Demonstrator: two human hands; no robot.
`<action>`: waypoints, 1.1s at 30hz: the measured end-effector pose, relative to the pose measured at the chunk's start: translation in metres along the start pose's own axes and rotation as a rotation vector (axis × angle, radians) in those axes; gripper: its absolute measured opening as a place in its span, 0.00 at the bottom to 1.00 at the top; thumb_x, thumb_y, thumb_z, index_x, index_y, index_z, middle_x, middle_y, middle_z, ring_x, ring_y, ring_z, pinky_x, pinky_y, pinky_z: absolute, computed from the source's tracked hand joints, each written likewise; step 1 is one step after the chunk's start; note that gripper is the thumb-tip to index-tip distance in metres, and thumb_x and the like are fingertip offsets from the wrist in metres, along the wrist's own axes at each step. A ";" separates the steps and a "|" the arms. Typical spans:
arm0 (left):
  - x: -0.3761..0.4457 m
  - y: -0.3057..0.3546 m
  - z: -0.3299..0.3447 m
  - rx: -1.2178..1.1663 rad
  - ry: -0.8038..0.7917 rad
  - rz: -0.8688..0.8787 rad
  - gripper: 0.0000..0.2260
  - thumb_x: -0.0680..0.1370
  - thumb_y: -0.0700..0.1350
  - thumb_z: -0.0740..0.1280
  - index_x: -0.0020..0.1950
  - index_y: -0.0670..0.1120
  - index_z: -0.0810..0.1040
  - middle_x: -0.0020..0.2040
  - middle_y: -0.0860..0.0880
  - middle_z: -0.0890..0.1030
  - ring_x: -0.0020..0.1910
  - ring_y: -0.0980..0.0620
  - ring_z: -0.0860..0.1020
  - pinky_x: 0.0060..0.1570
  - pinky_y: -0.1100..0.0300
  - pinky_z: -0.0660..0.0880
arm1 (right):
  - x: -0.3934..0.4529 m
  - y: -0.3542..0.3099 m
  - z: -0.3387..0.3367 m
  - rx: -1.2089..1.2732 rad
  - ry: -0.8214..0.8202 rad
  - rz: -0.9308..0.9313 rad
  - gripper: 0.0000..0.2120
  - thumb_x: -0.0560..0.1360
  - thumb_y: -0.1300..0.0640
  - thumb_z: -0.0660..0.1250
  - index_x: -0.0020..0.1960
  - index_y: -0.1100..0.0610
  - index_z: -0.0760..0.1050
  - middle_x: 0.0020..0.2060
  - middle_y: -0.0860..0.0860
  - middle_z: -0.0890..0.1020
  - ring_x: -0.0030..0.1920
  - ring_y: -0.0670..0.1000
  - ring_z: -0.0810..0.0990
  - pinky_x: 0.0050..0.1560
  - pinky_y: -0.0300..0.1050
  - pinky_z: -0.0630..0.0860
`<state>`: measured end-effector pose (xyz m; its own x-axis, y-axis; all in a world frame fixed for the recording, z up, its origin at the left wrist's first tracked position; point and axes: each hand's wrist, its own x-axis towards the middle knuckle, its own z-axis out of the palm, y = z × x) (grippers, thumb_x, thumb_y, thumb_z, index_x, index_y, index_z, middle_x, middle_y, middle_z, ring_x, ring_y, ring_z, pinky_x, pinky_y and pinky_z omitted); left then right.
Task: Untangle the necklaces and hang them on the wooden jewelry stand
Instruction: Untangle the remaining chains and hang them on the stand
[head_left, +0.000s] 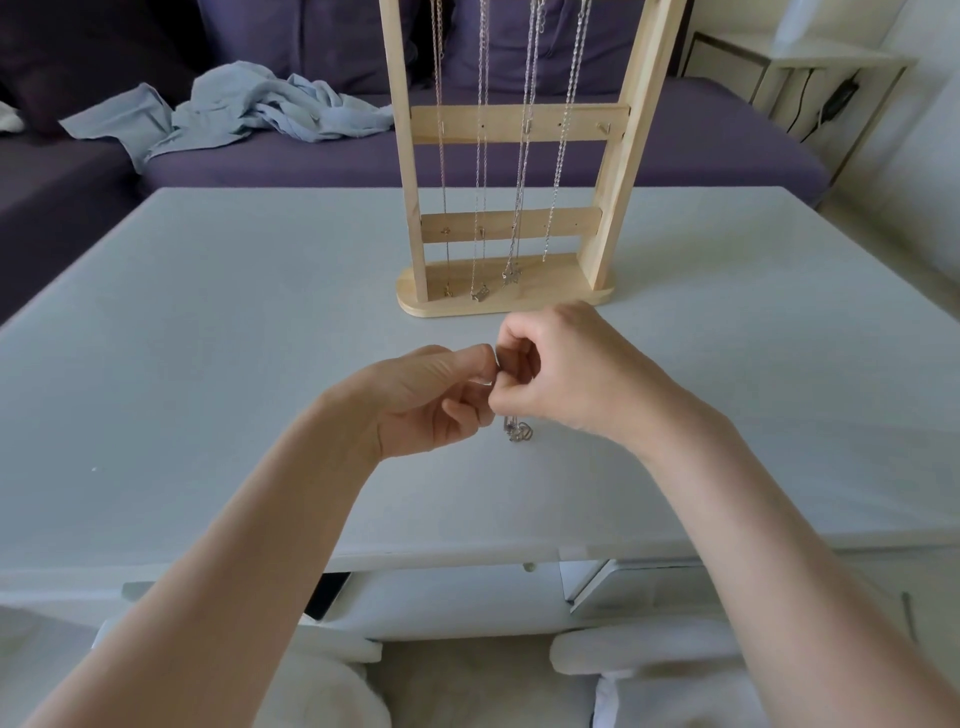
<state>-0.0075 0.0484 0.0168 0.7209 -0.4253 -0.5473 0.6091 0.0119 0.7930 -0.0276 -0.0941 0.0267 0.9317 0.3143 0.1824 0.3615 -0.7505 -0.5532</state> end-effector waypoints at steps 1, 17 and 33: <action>-0.001 0.000 0.001 0.010 0.005 0.010 0.09 0.75 0.34 0.58 0.36 0.41 0.72 0.29 0.49 0.69 0.29 0.56 0.64 0.17 0.72 0.59 | 0.000 -0.001 0.000 -0.024 0.004 -0.015 0.02 0.66 0.61 0.67 0.36 0.60 0.75 0.29 0.50 0.76 0.30 0.46 0.69 0.33 0.42 0.68; -0.006 0.001 0.005 -0.101 0.011 0.073 0.22 0.78 0.34 0.58 0.24 0.40 0.78 0.23 0.51 0.69 0.19 0.60 0.62 0.16 0.74 0.60 | -0.002 0.010 0.019 -0.149 0.250 -0.294 0.06 0.63 0.58 0.61 0.34 0.61 0.69 0.29 0.51 0.72 0.29 0.54 0.68 0.27 0.48 0.69; 0.000 0.005 -0.002 -0.247 0.082 0.076 0.09 0.77 0.33 0.59 0.37 0.38 0.72 0.30 0.47 0.67 0.20 0.59 0.61 0.15 0.72 0.60 | -0.001 0.020 0.018 -0.015 0.368 -0.316 0.05 0.68 0.58 0.69 0.39 0.60 0.77 0.35 0.47 0.76 0.33 0.45 0.68 0.35 0.36 0.67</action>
<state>-0.0042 0.0505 0.0200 0.7856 -0.3403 -0.5168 0.6075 0.2656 0.7486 -0.0222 -0.0987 0.0008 0.7259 0.3038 0.6170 0.6271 -0.6608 -0.4124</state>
